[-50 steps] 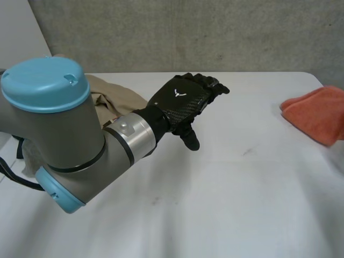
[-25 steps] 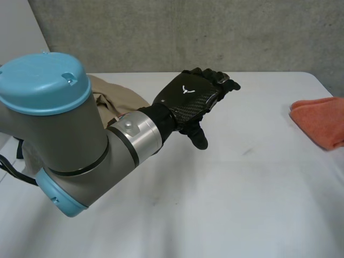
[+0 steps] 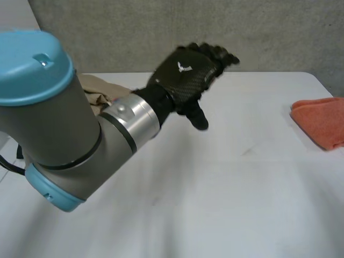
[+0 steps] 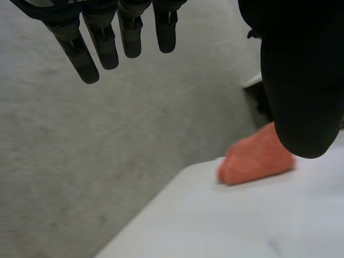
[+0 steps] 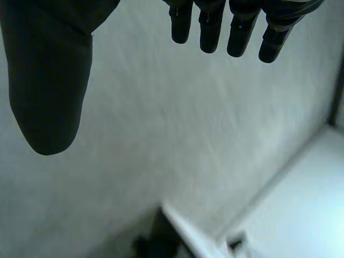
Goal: Fold the laundry.
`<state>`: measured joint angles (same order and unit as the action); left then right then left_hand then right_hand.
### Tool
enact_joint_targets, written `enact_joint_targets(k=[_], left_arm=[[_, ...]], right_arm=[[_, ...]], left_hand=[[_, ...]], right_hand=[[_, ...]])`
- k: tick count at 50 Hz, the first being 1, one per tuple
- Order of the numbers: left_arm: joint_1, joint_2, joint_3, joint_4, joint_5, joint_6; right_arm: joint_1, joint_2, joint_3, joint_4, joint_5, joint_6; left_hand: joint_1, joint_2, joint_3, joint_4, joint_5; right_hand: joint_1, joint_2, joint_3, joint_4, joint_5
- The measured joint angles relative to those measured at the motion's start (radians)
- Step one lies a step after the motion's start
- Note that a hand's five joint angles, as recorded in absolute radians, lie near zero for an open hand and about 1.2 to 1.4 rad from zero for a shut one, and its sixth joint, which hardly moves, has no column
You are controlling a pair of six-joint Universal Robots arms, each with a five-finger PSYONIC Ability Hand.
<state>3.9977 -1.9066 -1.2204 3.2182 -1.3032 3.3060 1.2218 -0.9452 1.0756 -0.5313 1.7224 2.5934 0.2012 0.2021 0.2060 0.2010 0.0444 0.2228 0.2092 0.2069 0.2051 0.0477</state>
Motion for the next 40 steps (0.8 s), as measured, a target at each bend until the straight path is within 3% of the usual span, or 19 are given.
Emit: enact_joint_targets(k=[4,9,12,16,23,26,27,28,29,31,35,40], left_arm=[[0.037,0.014,0.012,0.044,-0.118,0.014],[0.156,0.016,0.010,0.091,-0.233,0.077],[0.274,-0.009,0.005,0.108,-0.269,0.182],[0.408,-0.090,0.004,0.114,-0.277,0.365],[0.552,-0.271,0.014,0.146,-0.245,0.611],[0.576,-0.331,0.017,0.165,-0.189,0.643],[0.579,-0.340,0.017,0.168,-0.173,0.645],[0.579,-0.350,0.017,0.173,-0.153,0.645],[0.576,-0.357,0.016,0.179,-0.130,0.641],[0.560,-0.351,0.014,0.196,-0.100,0.621],[0.507,-0.281,0.004,0.252,-0.089,0.550],[0.400,-0.113,-0.042,0.367,-0.112,0.383]], right_arm=[[0.088,-0.068,0.125,-0.087,-0.222,-0.025],[0.213,-0.148,0.296,-0.102,-0.522,-0.040],[0.278,-0.201,0.417,-0.065,-0.694,-0.059],[0.342,-0.248,0.540,0.032,-0.806,-0.117],[0.434,-0.269,0.676,0.238,-0.820,-0.313],[0.453,-0.266,0.712,0.297,-0.782,-0.386],[0.456,-0.266,0.719,0.306,-0.770,-0.399],[0.458,-0.265,0.726,0.315,-0.752,-0.412],[0.459,-0.264,0.732,0.322,-0.732,-0.422],[0.457,-0.264,0.738,0.323,-0.696,-0.425],[0.451,-0.270,0.737,0.311,-0.654,-0.396],[0.437,-0.305,0.731,0.276,-0.609,-0.264]], left_hand=[[0.000,0.000,0.000,0.000,0.000],[0.000,0.000,0.000,0.000,0.000],[0.000,0.000,0.000,0.000,0.000],[0.000,0.000,0.000,0.000,0.000],[0.038,0.034,0.030,0.033,0.023],[0.260,0.235,0.231,0.224,0.207],[0.483,0.449,0.443,0.453,0.430],[0.537,0.509,0.501,0.490,0.466],[0.777,0.790,0.764,0.777,0.733],[0.870,0.944,0.928,0.946,0.892],[0.885,0.988,0.977,0.992,0.944],[0.919,0.989,0.978,0.992,0.948]], right_hand=[[0.000,0.000,0.000,0.000,0.000],[0.000,0.000,0.000,0.000,0.000],[0.000,0.000,0.000,0.000,0.000],[0.000,0.000,0.000,0.000,0.000],[0.000,0.000,0.000,0.000,0.000],[0.000,0.000,0.000,0.000,0.000],[0.000,0.000,0.000,0.000,0.000],[0.000,0.000,0.000,0.000,0.000],[0.000,0.000,0.000,0.000,0.000],[0.000,0.000,0.000,0.000,0.000],[0.000,0.000,0.000,0.000,0.000],[0.000,0.000,0.000,0.000,0.000]])
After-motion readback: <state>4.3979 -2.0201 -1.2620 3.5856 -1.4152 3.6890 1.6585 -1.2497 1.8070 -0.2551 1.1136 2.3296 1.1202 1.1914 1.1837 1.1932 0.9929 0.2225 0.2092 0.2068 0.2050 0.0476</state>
